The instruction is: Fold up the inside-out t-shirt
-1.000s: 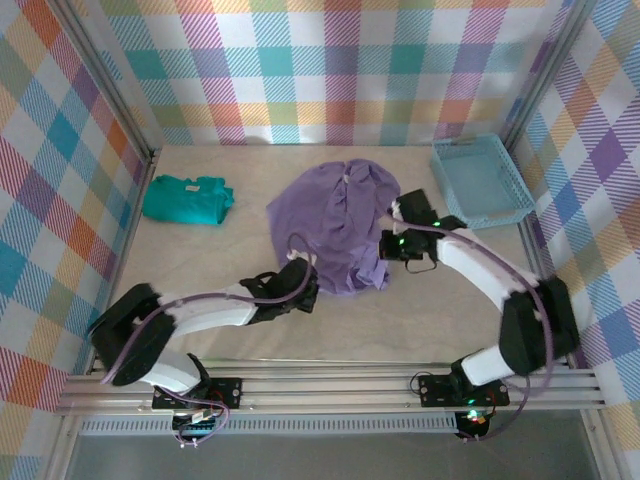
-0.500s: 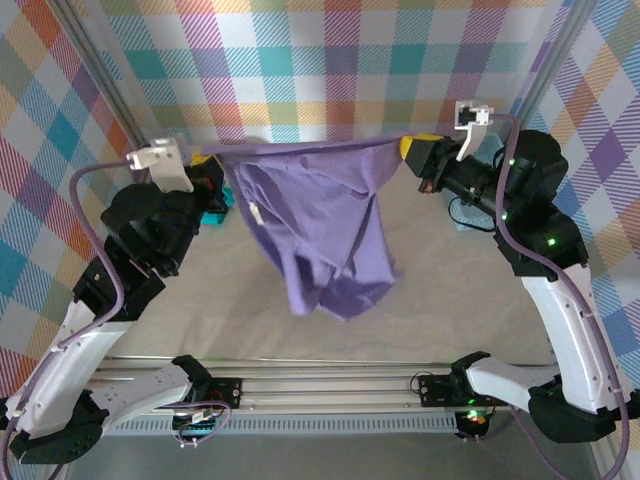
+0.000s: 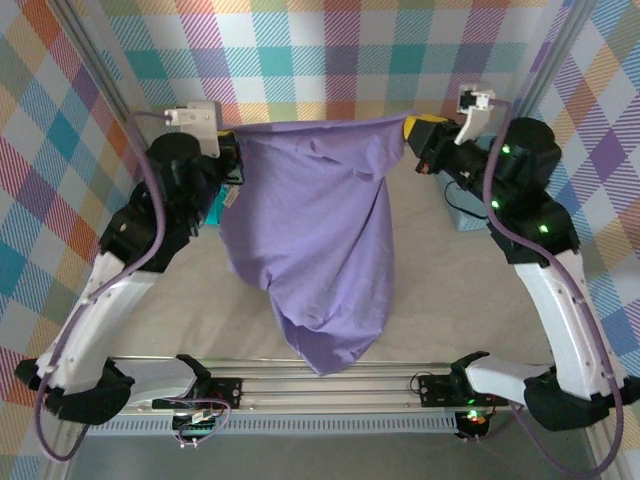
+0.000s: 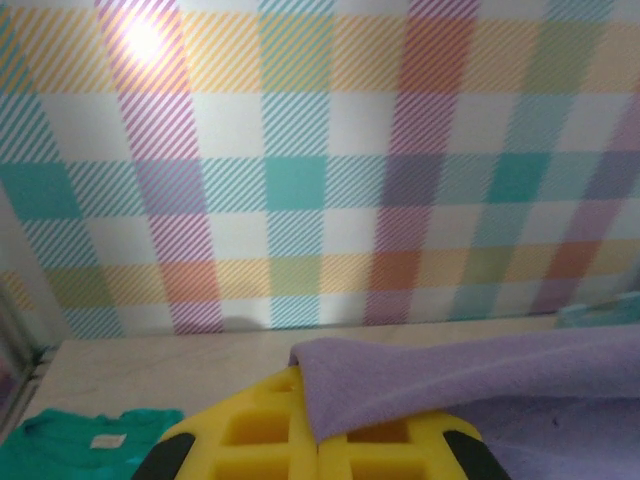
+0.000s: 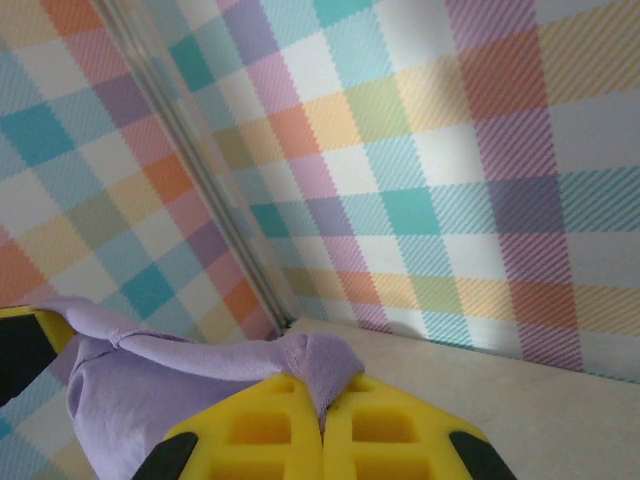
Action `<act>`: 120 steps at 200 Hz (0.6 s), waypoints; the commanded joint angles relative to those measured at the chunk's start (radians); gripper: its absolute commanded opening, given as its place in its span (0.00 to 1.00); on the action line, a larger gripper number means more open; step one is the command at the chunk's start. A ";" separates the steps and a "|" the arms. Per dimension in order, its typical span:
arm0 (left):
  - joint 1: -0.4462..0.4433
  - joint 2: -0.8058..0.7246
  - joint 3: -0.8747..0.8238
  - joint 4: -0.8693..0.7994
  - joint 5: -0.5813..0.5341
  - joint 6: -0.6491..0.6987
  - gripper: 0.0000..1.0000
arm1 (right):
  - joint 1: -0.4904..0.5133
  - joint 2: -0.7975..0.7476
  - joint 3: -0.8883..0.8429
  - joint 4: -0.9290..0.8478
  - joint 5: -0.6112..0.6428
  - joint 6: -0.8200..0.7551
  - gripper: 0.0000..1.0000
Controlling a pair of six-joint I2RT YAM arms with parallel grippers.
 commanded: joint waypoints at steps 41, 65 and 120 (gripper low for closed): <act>0.346 0.510 0.269 -0.061 0.043 -0.150 0.26 | -0.001 0.598 0.392 -0.183 0.186 0.007 0.35; 0.361 0.558 0.270 -0.162 0.102 -0.187 0.68 | -0.001 0.716 0.449 -0.368 0.192 -0.058 0.52; 0.100 -0.014 -0.669 0.174 0.530 -0.391 0.85 | -0.053 0.410 -0.246 -0.291 0.188 -0.081 0.73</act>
